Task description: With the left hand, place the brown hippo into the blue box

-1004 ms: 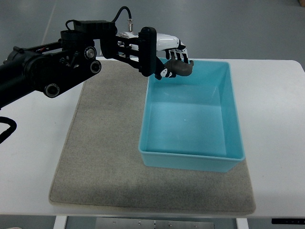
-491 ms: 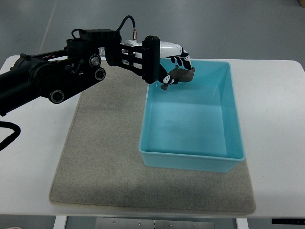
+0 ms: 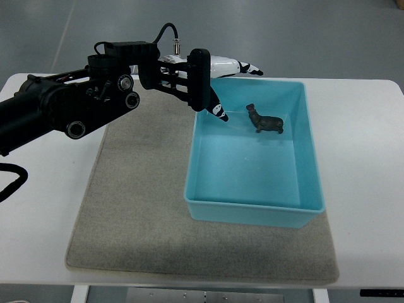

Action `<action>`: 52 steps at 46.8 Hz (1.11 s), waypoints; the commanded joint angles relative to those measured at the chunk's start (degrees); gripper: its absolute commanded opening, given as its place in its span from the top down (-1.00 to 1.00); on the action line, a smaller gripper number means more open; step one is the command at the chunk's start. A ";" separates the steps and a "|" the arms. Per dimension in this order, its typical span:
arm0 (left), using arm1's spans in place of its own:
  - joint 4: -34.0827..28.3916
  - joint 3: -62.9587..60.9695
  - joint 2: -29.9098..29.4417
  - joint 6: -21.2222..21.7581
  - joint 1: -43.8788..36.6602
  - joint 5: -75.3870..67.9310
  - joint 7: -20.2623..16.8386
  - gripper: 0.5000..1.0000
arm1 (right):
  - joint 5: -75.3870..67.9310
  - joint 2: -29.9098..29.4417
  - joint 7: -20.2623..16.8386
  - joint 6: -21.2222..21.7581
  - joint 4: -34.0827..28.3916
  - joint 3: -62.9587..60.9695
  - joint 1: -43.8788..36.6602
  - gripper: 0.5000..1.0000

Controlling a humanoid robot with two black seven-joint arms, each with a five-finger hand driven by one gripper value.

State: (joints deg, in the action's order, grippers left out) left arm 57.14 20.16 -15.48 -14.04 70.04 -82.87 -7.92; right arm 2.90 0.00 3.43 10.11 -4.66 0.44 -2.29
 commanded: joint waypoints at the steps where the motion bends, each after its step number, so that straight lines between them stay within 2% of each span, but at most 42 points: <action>1: -0.09 0.14 -0.25 0.06 0.10 0.08 -0.08 -0.85 | 0.00 0.00 0.00 0.00 0.00 0.00 0.00 -0.74; 15: -4.05 2.43 -0.86 0.06 0.27 0.69 -0.26 -0.87 | 0.00 0.00 0.00 0.00 0.00 0.00 0.00 -0.74; 29: -10.99 6.20 -2.62 0.15 0.27 1.66 -0.78 -0.90 | 0.00 0.00 0.00 0.00 0.00 0.00 0.00 -0.74; 31: -12.22 6.20 -2.88 0.59 0.27 2.45 -1.83 -0.97 | 0.00 0.00 0.00 0.00 0.00 0.00 0.00 -0.74; 36: -15.56 6.03 -3.15 2.87 -0.34 6.75 -3.86 -0.98 | 0.00 0.00 0.00 0.00 0.00 0.00 0.00 -0.74; 52: -23.82 5.33 -3.68 7.35 -0.61 24.33 -3.95 -0.99 | 0.00 0.00 0.00 0.00 0.00 0.00 0.00 -0.74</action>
State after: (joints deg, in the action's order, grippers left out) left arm 34.70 25.51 -19.14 -7.65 69.58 -61.39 -11.88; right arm 2.90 0.00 3.43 10.11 -4.65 0.44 -2.28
